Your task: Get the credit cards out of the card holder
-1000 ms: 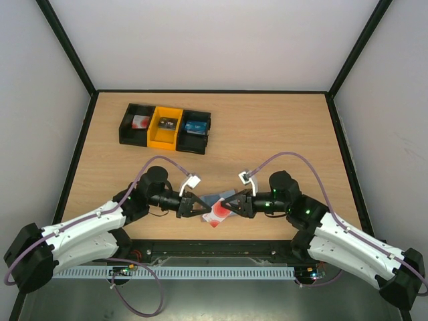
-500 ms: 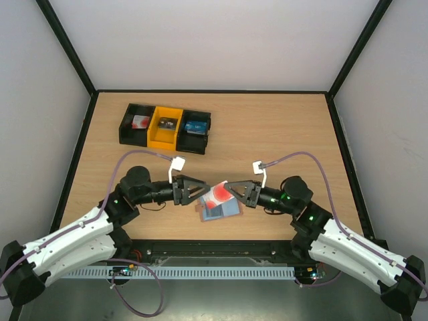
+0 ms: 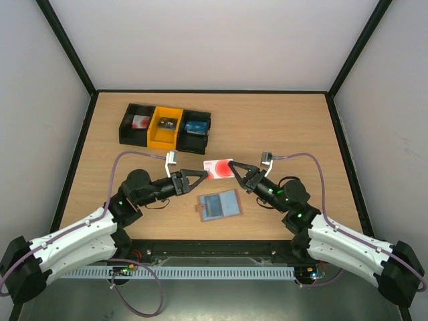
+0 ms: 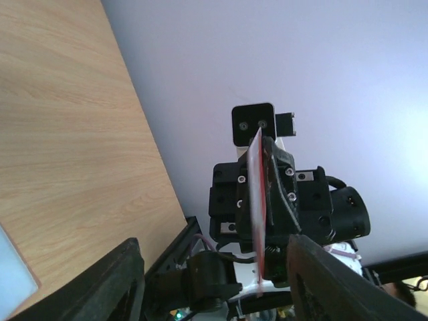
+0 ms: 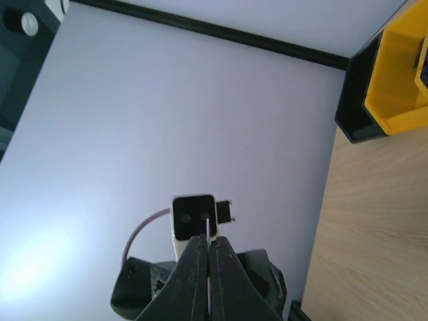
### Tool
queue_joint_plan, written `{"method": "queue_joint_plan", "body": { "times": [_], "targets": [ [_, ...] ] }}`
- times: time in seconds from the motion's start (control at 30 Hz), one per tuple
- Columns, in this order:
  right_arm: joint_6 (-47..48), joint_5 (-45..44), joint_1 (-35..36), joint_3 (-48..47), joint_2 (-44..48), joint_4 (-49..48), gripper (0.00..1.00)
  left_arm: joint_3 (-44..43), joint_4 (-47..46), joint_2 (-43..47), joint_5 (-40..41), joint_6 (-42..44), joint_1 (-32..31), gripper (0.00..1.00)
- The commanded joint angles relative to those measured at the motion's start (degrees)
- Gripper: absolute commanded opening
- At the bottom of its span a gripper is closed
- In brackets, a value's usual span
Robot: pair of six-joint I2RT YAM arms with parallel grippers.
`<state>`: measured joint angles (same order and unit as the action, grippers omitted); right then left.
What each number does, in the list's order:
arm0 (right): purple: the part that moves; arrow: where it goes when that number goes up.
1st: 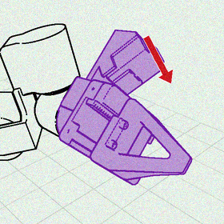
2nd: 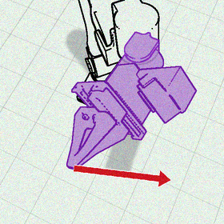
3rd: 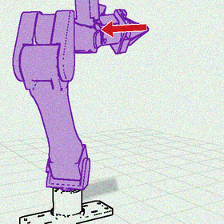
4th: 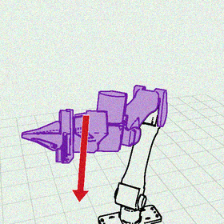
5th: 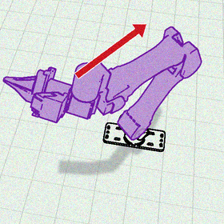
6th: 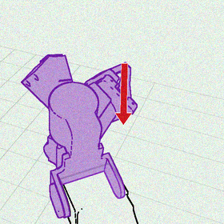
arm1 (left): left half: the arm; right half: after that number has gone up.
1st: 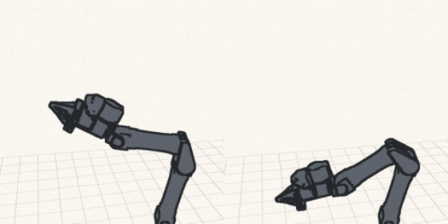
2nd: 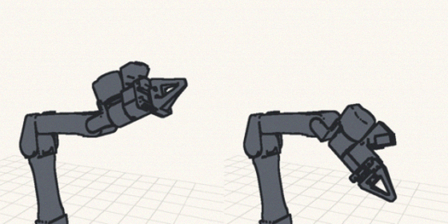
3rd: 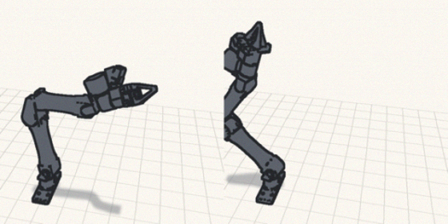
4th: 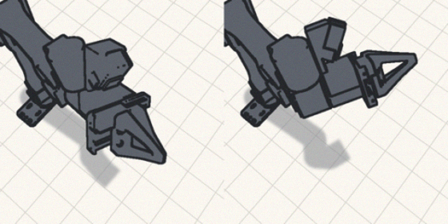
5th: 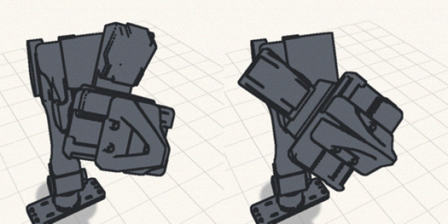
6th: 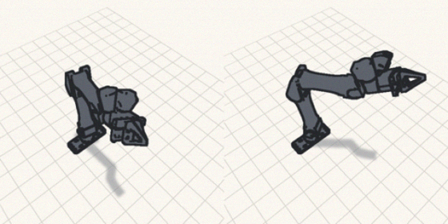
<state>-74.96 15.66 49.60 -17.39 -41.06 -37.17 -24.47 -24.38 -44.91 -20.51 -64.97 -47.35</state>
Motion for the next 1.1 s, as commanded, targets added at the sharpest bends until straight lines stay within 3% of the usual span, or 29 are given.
{"method": "queue_joint_plan", "body": {
  "times": [0.0,0.67,0.77,0.87,0.97,1.07],
  "targets": [
    [-4.3,-6.0,0.3,-0.1,-1.4,-8.1,0.02,1.4,-11.3,-2.1,-0.1,-4.2,-0.6,0.56],
    [-2.4,-8.6,0.3,0.9,0.0,-5.3,0.02,-2.1,-19.0,-11.0,-0.7,-5.6,-0.7,0.20],
    [-2.3,-8.6,0.4,1.6,0.9,-4.6,0.02,-1.9,-19.1,-10.7,-0.3,-5.5,-0.7,0.04],
    [-1.8,-8.5,0.3,2.2,1.8,-3.3,0.02,-1.9,-17.8,-10.3,0.0,-4.6,-0.6,0.03],
    [-1.5,-8.5,0.3,3.1,2.9,-2.1,0.11,-2.3,-14.3,-9.7,0.4,-2.0,-0.4,0.03],
    [-0.4,-8.2,0.3,4.0,4.2,-0.1,0.35,-2.5,-11.4,-8.7,0.2,-0.5,0.8,0.03]
  ]
}}
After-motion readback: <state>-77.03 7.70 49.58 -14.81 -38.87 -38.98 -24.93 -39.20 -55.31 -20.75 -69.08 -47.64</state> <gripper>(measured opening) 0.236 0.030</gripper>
